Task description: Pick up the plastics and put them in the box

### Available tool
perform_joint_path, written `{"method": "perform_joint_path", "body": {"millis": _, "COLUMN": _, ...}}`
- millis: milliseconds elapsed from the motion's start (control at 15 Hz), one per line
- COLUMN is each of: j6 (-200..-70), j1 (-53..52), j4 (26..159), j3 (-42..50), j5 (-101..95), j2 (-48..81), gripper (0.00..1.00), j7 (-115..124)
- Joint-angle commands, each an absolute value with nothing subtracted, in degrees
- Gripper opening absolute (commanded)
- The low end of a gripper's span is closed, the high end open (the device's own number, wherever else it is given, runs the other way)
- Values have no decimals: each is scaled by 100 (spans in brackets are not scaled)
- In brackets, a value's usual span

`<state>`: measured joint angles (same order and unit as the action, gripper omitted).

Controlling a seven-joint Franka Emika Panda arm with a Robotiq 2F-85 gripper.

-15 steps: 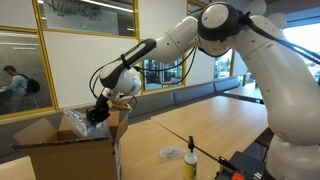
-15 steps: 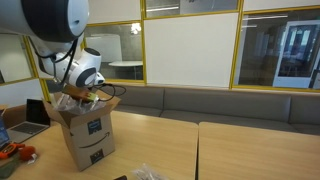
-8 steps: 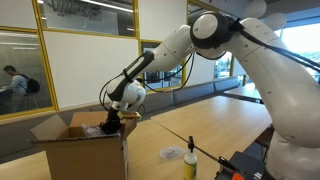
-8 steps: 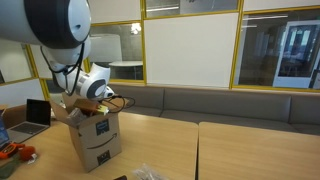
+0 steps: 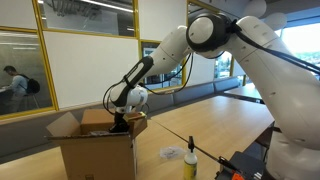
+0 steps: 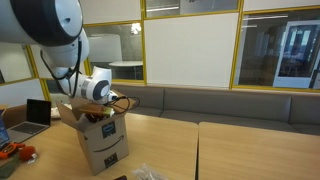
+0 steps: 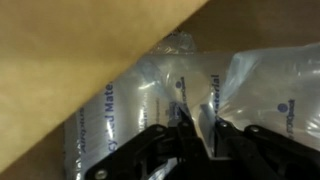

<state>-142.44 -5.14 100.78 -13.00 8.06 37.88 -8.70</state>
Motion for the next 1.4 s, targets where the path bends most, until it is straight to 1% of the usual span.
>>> {"method": "perform_joint_path", "body": {"millis": 0, "j6": -13960, "j1": -709, "j4": 10187, "j3": -776, "j5": 338, "j2": 3757, "gripper": 15, "j7": -541}}
{"method": "perform_joint_path", "body": {"millis": 533, "j6": -13739, "j1": -611, "j4": 10352, "j3": -273, "j5": -91, "j2": 3728, "gripper": 15, "j7": -410}}
{"method": "perform_joint_path", "body": {"millis": 600, "j6": -13739, "j1": -616, "j4": 10340, "j3": -231, "j5": -132, "j2": 3707, "gripper": 33, "j7": -378}}
{"method": "perform_joint_path", "body": {"millis": 667, "j6": -13720, "j1": -580, "j4": 10321, "j3": -234, "j5": -133, "j2": 3664, "gripper": 41, "j7": -415}}
{"method": "perform_joint_path", "body": {"millis": 733, "j6": -13751, "j1": -557, "j4": 10320, "j3": -223, "j5": -126, "j2": 3625, "gripper": 47, "j7": -411}}
{"method": "perform_joint_path", "body": {"millis": 800, "j6": -13758, "j1": -531, "j4": 10300, "j3": -213, "j5": -114, "j2": 3576, "gripper": 55, "j7": -419}}
{"method": "perform_joint_path", "body": {"millis": 933, "j6": -13777, "j1": -474, "j4": 10260, "j3": -193, "j5": -92, "j2": 3450, "gripper": 69, "j7": -423}}
{"method": "perform_joint_path", "body": {"millis": 1133, "j6": -13808, "j1": -368, "j4": 10235, "j3": -131, "j5": -105, "j2": 3175, "gripper": 92, "j7": -426}}
{"method": "perform_joint_path", "body": {"millis": 1200, "j6": -13825, "j1": -331, "j4": 10253, "j3": -96, "j5": -115, "j2": 3062, "gripper": 98, "j7": -418}}
{"method": "perform_joint_path", "body": {"millis": 1333, "j6": -13866, "j1": -266, "j4": 10344, "j3": -11, "j5": -141, "j2": 2810, "gripper": 100, "j7": -405}}
